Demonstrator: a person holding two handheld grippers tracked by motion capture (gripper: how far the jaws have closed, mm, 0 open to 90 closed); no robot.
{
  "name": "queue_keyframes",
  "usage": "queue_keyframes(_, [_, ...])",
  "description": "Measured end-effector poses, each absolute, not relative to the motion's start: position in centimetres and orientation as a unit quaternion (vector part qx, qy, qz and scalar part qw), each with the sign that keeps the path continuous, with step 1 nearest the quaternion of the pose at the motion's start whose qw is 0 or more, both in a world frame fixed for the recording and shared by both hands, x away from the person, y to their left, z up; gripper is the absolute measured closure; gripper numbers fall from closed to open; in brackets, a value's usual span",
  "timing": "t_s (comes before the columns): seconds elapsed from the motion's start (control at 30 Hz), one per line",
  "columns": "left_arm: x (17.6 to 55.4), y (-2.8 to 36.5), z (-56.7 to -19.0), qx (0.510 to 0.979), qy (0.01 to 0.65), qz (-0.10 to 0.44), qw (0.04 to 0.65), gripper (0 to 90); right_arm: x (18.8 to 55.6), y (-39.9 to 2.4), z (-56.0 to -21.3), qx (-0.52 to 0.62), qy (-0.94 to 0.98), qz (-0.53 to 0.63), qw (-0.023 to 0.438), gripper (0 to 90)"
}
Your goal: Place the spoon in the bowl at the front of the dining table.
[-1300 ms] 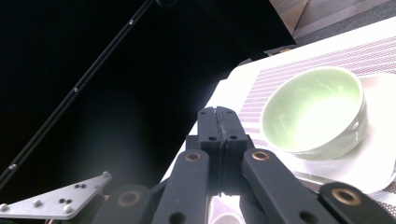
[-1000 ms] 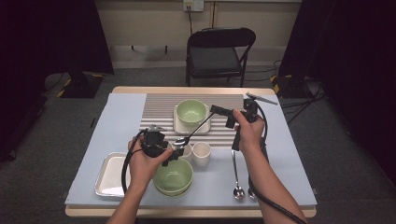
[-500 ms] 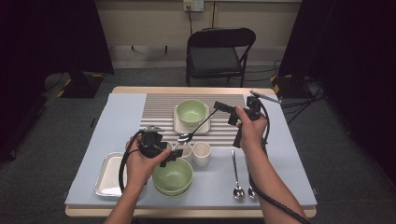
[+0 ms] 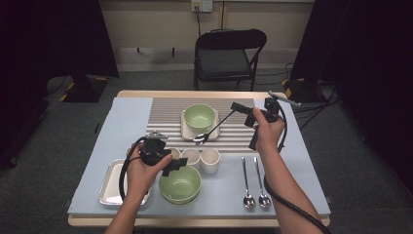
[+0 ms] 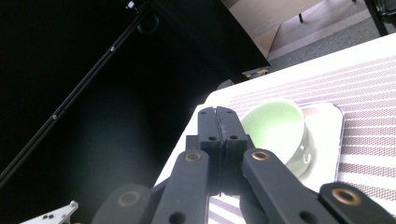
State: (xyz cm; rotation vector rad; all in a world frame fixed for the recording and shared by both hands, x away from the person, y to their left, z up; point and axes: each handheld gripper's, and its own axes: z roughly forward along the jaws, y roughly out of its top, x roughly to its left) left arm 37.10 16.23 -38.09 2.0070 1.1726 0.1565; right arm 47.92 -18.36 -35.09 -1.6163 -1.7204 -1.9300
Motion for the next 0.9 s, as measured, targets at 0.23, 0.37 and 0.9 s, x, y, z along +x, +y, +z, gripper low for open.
queue_keyframes(0.23, [36.9,16.9,-38.2,0.791,0.464,0.056,0.395,25.0,48.6,-18.6,-35.2,-0.536,-0.559,-0.631,0.039,90.0])
queue_keyframes(0.37, [36.8,17.4,-38.4,0.788,0.468,0.052,0.397,25.0,49.0,-18.6,-35.2,-0.537,-0.560,-0.630,0.033,90.0])
queue_keyframes(0.9, [36.6,18.5,-38.7,0.789,0.467,0.048,0.397,25.0,50.0,-18.3,-35.7,-0.536,-0.567,-0.625,0.014,90.0])
